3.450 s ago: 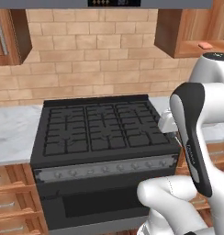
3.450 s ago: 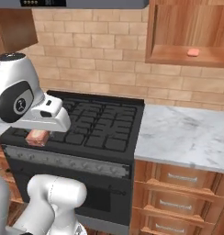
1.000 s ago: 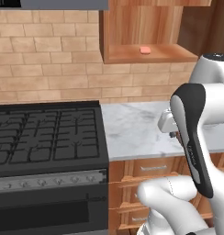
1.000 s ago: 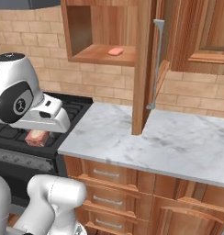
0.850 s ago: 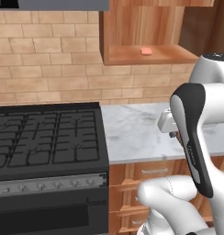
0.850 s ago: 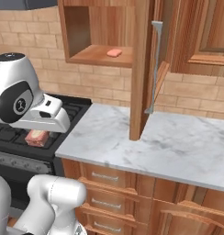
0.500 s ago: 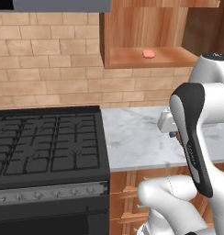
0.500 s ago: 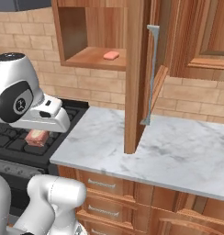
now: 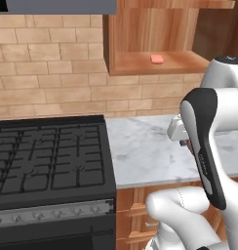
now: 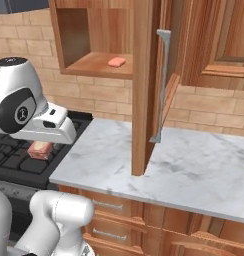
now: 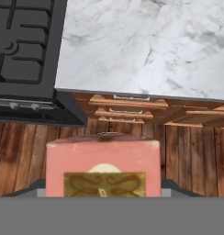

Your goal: Pick up the bar soap and bar soap from the sink, and place them back in the cabinet, and close the cabinet door.

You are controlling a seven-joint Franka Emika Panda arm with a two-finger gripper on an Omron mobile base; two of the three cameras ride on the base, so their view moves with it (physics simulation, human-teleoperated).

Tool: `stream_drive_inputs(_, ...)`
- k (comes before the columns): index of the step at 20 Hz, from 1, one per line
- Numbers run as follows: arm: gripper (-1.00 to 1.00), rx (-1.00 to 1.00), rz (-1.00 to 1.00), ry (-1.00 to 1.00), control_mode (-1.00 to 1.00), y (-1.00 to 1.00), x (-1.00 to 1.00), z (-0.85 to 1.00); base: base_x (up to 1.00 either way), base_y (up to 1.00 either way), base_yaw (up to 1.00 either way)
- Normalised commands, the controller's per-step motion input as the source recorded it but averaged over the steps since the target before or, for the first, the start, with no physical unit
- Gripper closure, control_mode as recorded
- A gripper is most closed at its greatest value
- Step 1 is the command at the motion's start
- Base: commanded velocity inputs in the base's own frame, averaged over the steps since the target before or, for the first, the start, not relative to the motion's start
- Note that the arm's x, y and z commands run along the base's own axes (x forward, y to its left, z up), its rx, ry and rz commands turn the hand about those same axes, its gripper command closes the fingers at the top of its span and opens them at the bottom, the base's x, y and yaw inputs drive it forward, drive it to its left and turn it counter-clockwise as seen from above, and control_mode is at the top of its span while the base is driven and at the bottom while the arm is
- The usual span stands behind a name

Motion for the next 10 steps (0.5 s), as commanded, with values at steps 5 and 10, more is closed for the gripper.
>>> stream_drive_inputs(5,1.00,0.00,0.00,0.00,1.00,0.00,0.00,0.00,0.18,0.00,-0.20)
stream_drive_inputs(10,1.00,0.00,0.00,0.00,1.00,0.00,0.00,0.00,0.20,0.00,-0.22)
